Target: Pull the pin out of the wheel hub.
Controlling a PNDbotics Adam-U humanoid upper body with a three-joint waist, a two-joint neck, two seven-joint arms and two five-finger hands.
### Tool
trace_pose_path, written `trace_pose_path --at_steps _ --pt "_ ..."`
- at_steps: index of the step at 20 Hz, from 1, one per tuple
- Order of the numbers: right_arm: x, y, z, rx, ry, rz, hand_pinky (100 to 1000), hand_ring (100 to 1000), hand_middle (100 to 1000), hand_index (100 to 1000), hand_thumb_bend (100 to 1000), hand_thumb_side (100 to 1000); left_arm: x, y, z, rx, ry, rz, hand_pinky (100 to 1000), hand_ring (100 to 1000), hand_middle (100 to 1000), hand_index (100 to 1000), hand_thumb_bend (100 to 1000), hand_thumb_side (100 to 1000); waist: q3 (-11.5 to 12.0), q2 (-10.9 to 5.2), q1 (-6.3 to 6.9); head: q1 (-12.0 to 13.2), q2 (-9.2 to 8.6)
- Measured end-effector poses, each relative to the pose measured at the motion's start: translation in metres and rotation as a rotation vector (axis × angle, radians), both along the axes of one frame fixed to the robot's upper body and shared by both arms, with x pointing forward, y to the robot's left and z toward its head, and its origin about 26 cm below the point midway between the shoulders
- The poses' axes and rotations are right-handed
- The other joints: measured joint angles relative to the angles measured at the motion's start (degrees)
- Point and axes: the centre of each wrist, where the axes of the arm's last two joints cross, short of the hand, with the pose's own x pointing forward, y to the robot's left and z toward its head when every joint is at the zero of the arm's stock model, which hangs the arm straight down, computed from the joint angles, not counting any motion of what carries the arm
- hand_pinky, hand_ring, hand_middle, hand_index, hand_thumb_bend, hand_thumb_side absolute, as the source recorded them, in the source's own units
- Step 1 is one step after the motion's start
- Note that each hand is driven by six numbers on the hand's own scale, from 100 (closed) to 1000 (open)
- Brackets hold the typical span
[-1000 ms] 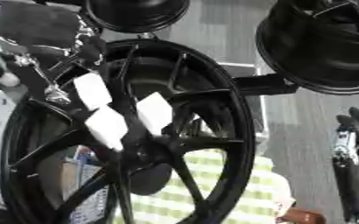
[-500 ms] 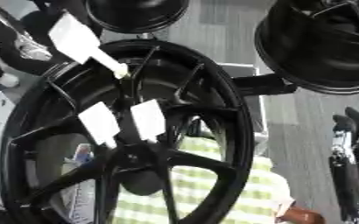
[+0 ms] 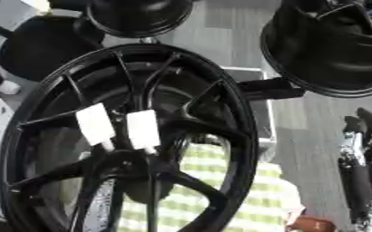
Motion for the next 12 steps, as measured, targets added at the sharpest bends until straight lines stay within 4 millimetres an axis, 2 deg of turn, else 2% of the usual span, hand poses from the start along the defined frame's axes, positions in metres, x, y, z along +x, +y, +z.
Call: trace_pose_path --at_steps 4,7,8,9,12 --pt "0.0 -0.006 0.001 -0.018 -0.019 -0.026 944 869 700 830 100 701 -0.007 0.043 -0.019 -0.119 0.001 0.17 609 510 346 403 100 341 0.15 -0.6 -0.15 -0.19 0.01" --pt "-0.001 -0.01 0.0 -0.027 -0.028 -0.043 944 869 701 830 100 698 -0.009 0.058 -0.032 -0.158 0.011 0.229 608 512 347 404 100 331 0.14 -0.78 -0.38 -0.26 0.01" --pt "-0.001 -0.01 0.0 -0.027 -0.031 -0.047 944 869 701 830 100 696 -0.009 0.061 -0.035 -0.166 0.014 0.242 607 513 347 405 100 199 0.1 -0.79 -0.47 -0.27 0.01" --pt "-0.001 -0.011 0.0 -0.027 -0.034 -0.051 944 869 701 830 100 699 -0.01 0.065 -0.039 -0.172 0.023 0.262 608 514 348 405 100 320 -0.02 -0.79 -0.51 -0.27 0.01" --pt "-0.001 -0.012 0.001 -0.029 -0.041 -0.057 944 869 701 830 100 698 -0.011 0.077 -0.053 -0.173 0.052 0.326 622 528 370 430 100 302 -0.16 -0.79 -0.82 -0.26 0.0"
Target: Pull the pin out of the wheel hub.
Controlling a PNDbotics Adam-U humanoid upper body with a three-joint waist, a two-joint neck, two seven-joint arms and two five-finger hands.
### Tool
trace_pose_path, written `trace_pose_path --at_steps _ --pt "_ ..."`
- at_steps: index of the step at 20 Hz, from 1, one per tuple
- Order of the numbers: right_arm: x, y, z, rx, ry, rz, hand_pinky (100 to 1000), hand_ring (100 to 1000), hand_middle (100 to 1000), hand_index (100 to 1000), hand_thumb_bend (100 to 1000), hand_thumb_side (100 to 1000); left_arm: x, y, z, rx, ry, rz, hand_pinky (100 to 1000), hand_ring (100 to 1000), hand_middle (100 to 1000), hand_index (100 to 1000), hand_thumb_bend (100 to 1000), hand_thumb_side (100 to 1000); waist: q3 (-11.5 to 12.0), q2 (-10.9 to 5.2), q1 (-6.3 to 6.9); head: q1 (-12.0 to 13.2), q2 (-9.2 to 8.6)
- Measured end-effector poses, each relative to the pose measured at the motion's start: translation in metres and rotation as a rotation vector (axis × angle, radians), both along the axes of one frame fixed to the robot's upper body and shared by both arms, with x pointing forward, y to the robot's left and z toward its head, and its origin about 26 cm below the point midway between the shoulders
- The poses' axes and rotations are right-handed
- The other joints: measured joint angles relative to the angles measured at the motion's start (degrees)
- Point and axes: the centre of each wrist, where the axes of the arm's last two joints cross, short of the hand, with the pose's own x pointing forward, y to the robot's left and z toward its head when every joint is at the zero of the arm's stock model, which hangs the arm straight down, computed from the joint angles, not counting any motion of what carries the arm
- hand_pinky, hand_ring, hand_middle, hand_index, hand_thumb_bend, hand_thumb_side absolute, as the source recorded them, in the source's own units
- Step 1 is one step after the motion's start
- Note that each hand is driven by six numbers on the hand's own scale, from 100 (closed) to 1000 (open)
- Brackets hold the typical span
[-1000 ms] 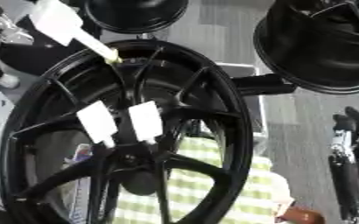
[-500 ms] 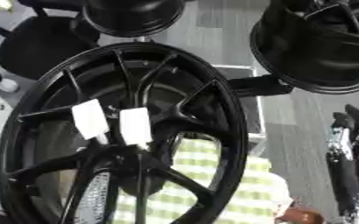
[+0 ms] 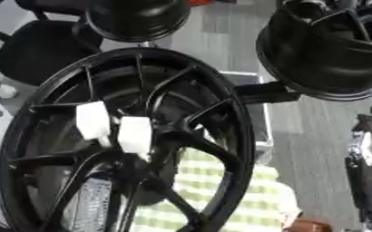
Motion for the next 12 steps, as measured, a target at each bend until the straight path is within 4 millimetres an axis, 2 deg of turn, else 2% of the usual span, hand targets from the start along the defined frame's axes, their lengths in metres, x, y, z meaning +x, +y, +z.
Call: trace_pose_path --at_steps 1,3,4,5,6,8,9,11,12 --pt "0.0 0.0 0.0 -0.001 -0.002 -0.003 944 869 700 830 100 698 0.0 0.002 -0.003 0.003 0.01 0.012 631 536 386 447 100 296 0.0 0.0 -0.05 0.01 0.0" --pt "0.0 -0.001 0.0 -0.001 -0.003 -0.005 944 869 701 830 100 698 -0.001 0.006 -0.009 0.013 0.03 0.026 699 632 542 627 100 230 -0.03 0.0 -0.02 0.01 0.0" --pt "0.0 -0.001 0.0 -0.001 -0.003 -0.006 944 868 701 830 100 698 -0.001 0.008 -0.011 0.019 0.044 0.03 786 765 738 803 100 190 -0.04 0.0 -0.02 0.01 -0.01" --pt "0.0 -0.001 0.0 0.0 -0.003 -0.007 944 868 701 830 100 697 -0.001 0.01 -0.014 0.027 0.066 0.034 843 826 806 875 100 170 -0.07 0.0 -0.03 0.02 -0.01" --pt "0.0 -0.001 0.0 0.0 -0.004 -0.008 944 868 701 830 100 697 -0.002 0.011 -0.016 0.037 0.09 0.036 877 856 832 914 100 150 -0.08 0.0 -0.03 0.02 -0.01" --pt "0.0 -0.001 0.0 0.001 -0.005 -0.01 944 868 700 830 100 697 -0.002 0.013 -0.018 0.068 0.13 0.041 923 895 870 943 182 121 -0.09 0.0 -0.03 0.03 -0.01" --pt "0.0 -0.001 0.0 0.001 -0.006 -0.011 945 868 700 830 100 697 -0.002 0.013 -0.019 0.088 0.148 0.047 924 900 872 950 192 226 -0.09 0.0 -0.03 0.04 -0.01" --pt "0.0 -0.001 0.0 0.002 -0.007 -0.012 945 868 700 830 100 697 -0.002 0.013 -0.02 0.123 0.17 0.062 922 900 871 951 194 331 -0.09 0.0 -0.03 0.04 -0.01" --pt "0.0 -0.001 0.0 0.002 -0.008 -0.014 945 868 700 830 100 697 -0.002 0.013 -0.02 0.137 0.177 0.067 919 899 869 948 187 352 -0.09 0.0 -0.03 0.04 -0.01"
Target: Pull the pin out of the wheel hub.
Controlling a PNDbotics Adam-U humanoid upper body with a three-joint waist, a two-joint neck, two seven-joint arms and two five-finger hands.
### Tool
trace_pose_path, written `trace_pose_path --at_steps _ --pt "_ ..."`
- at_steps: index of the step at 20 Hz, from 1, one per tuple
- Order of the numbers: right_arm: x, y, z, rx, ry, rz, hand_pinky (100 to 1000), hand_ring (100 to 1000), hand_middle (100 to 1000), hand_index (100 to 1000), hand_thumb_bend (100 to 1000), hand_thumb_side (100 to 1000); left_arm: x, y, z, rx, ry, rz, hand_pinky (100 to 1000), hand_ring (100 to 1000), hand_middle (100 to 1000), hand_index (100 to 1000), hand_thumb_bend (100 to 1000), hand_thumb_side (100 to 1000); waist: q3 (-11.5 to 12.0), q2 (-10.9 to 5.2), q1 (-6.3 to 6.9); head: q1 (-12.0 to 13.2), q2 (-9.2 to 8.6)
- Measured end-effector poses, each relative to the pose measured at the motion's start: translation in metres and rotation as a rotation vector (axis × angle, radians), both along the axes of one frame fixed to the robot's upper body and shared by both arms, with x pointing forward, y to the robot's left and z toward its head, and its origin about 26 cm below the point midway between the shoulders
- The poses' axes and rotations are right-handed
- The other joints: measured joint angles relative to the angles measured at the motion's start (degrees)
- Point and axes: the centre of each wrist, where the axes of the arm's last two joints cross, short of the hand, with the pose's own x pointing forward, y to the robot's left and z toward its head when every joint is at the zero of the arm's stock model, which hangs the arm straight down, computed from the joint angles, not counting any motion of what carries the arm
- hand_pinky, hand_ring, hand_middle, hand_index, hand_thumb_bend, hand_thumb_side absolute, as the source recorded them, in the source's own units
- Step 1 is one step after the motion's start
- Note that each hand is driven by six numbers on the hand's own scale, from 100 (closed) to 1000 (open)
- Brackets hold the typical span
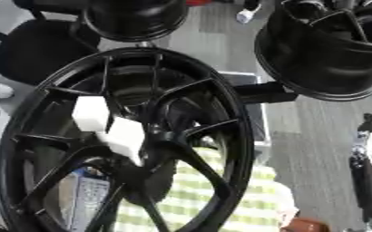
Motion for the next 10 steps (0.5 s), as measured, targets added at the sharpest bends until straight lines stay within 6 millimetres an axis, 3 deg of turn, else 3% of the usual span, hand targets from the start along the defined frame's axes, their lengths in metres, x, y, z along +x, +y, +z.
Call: trace_pose_path --at_steps 5,8,9,10 --pt "0.0001 -0.0009 0.0002 0.0 -0.001 -0.004 945 868 700 831 100 697 -0.0001 0.0001 -0.0003 0.023 0.014 0.007 905 888 856 935 112 370 0.01 -0.01 0.01 0.0 0.0" --pt "0.0001 -0.0009 0.0002 0.0 -0.001 -0.004 945 868 700 831 100 698 -0.0003 0.0001 -0.0009 0.021 0.018 0.004 902 885 854 932 105 332 0.04 -0.02 0.02 -0.01 0.0" --pt "0.0 -0.0009 0.0002 0.0 -0.001 -0.004 945 868 700 831 100 698 -0.0004 -0.0001 -0.001 0.02 0.019 0.001 902 887 855 922 116 142 0.06 -0.02 0.02 -0.01 0.01" --pt "0.0 -0.0009 0.0002 0.0 -0.001 -0.004 945 868 700 831 100 698 -0.0005 -0.0001 -0.0013 0.02 0.021 -0.001 902 887 855 922 116 142 0.07 -0.03 0.03 -0.01 0.01"
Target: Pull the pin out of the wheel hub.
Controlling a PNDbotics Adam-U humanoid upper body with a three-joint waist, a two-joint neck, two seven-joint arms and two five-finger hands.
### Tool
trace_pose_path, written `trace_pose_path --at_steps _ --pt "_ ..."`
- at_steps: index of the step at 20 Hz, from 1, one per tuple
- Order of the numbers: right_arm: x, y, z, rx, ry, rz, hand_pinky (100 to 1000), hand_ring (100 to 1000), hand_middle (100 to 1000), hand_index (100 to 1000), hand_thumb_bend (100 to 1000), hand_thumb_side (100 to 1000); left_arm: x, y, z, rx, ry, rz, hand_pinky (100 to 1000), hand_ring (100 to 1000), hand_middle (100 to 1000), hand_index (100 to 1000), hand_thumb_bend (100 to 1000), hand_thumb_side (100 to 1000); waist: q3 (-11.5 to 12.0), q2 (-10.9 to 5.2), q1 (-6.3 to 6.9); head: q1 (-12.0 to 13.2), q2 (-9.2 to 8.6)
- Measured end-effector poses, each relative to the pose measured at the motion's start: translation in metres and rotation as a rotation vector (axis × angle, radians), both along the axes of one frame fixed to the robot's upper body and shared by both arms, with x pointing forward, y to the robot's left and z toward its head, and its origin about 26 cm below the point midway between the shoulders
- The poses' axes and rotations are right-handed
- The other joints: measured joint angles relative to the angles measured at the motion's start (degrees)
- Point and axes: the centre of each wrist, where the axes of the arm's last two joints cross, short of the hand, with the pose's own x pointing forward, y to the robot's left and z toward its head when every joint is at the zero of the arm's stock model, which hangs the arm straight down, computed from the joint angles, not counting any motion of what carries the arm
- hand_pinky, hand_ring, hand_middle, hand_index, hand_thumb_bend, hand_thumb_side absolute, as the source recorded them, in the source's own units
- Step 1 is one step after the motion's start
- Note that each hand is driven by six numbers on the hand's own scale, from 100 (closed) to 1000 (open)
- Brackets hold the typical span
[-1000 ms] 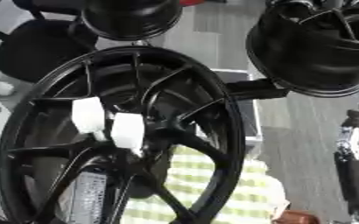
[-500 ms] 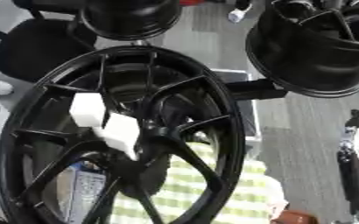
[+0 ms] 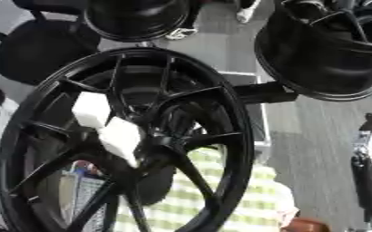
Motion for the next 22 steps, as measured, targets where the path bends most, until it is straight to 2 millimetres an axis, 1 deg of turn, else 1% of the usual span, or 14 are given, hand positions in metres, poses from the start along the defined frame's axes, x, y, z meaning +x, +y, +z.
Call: trace_pose_path --at_steps 1,2,9,12,13,14,15,16,17,18,19,22 --pt "0.0 0.0 0.0 0.0 0.0 0.0 945 868 700 831 100 698 0.0 0.0 0.0 0.0 0.004 -0.003 900 885 852 884 126 134 0.0 0.0 0.0 0.0 0.0" --pt "0.0 0.0 0.0 0.0 0.0 0.0 945 868 700 831 100 699 0.0 0.0 -0.001 -0.002 0.008 -0.01 897 876 842 870 145 128 0.01 -0.01 0.01 0.0 0.0" --pt "0.0 0.0 0.0 0.003 0.0 0.001 945 867 699 831 100 699 -0.001 -0.002 0.002 -0.006 -0.018 -0.047 899 878 833 870 203 103 0.04 -0.02 0.01 -0.07 0.01" --pt "0.0 0.0 0.0 0.004 0.001 0.001 945 867 699 831 100 699 -0.001 -0.002 0.002 -0.007 -0.029 -0.047 896 874 827 864 175 109 0.07 -0.02 0.01 -0.18 0.01" --pt "0.0 0.0 0.0 0.004 0.001 0.001 945 868 699 831 100 698 -0.001 -0.002 0.002 -0.007 -0.032 -0.047 887 866 820 867 100 136 0.08 -0.02 0.01 -0.19 0.01" --pt "0.0 0.0 0.0 0.004 0.001 0.001 946 867 699 831 100 698 -0.001 -0.001 0.002 -0.011 -0.035 -0.046 883 861 817 870 100 173 0.09 -0.02 0.01 -0.21 0.01" --pt "0.0 0.0 0.0 0.004 0.001 0.001 946 867 699 831 100 698 -0.001 -0.001 0.002 -0.022 -0.043 -0.046 862 839 801 877 100 437 0.1 -0.02 0.0 -0.23 0.01" --pt "0.0 0.0 0.0 0.004 0.001 0.001 946 868 699 831 100 698 -0.001 -0.001 0.002 -0.043 -0.058 -0.048 853 829 792 871 100 496 0.11 -0.03 0.0 -0.25 0.01" --pt "0.0 0.0 0.0 0.004 0.001 0.001 946 867 699 831 100 697 -0.002 -0.001 0.003 -0.07 -0.075 -0.053 825 803 773 861 100 547 0.13 -0.04 -0.01 -0.27 0.01" --pt "0.0 0.0 0.0 0.004 0.001 0.001 946 867 699 831 100 697 -0.002 -0.001 0.003 -0.103 -0.097 -0.064 814 793 767 856 100 537 0.17 -0.07 -0.02 -0.28 0.01" --pt "0.0 0.0 0.0 0.004 0.001 0.001 946 867 699 831 100 697 -0.002 -0.003 0.004 -0.139 -0.125 -0.08 796 775 755 838 100 492 0.23 -0.09 -0.03 -0.28 0.01" --pt "0.0 0.0 0.0 0.004 0.0 0.002 945 867 699 831 100 694 -0.003 -0.014 0.006 -0.294 -0.242 -0.16 774 747 735 819 100 501 0.38 -0.14 -0.13 -0.41 0.01"
